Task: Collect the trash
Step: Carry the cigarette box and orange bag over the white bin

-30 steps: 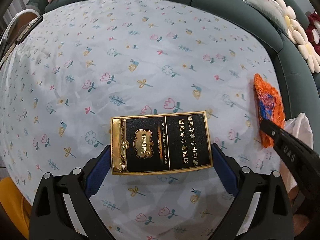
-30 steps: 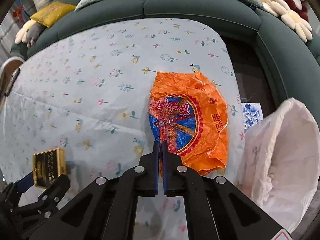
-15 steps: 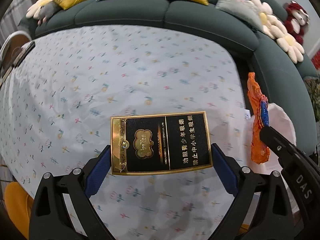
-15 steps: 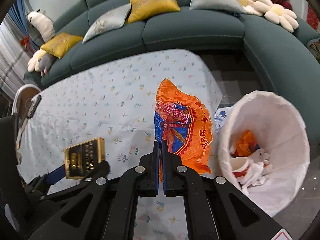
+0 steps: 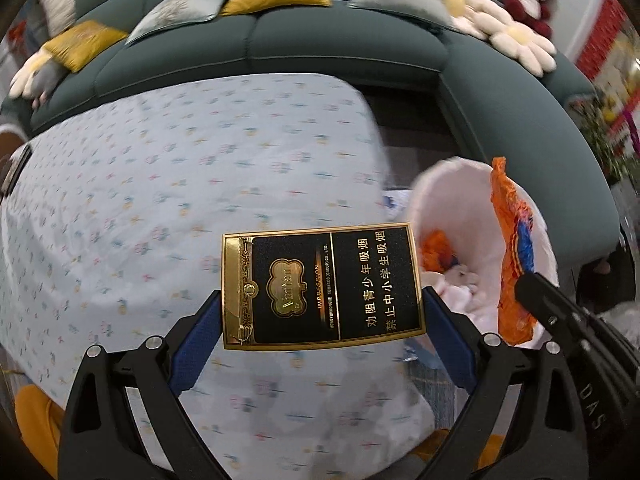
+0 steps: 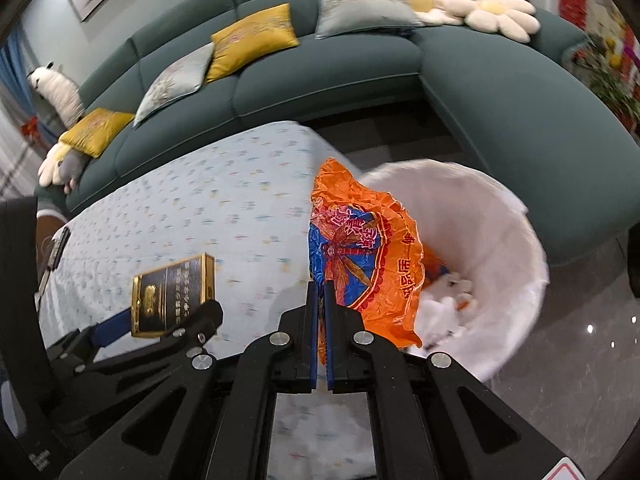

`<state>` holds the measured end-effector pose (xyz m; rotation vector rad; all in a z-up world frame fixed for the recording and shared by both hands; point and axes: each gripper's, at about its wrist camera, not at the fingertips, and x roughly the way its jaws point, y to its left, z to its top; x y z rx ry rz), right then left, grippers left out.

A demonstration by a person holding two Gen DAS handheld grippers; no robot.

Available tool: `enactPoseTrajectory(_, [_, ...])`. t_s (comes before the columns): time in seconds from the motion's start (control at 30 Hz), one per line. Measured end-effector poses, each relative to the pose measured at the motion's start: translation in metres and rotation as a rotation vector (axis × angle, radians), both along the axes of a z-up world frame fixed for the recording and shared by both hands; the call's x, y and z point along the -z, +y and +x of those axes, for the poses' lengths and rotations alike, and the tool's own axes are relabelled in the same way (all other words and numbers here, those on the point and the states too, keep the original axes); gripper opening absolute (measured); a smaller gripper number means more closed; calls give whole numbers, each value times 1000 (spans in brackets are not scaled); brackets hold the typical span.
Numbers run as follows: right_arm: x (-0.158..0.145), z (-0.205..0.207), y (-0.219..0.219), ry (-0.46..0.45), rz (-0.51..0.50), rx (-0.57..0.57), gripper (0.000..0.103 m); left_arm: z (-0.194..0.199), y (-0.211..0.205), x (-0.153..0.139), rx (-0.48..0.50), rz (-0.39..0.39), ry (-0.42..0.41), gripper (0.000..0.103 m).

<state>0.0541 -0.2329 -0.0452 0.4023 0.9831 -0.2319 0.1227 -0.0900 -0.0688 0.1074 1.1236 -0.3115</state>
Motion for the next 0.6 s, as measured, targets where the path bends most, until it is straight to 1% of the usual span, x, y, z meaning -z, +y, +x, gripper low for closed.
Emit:
enactPoseTrajectory(0.27, [12,-32,-52,6,12,102,3,-18,-71,4,130,16,-7,91])
enactPoseTrajectory(0.6, [21,-51,-95,1,19,188,3,-19,-130,12,235,17,7,91])
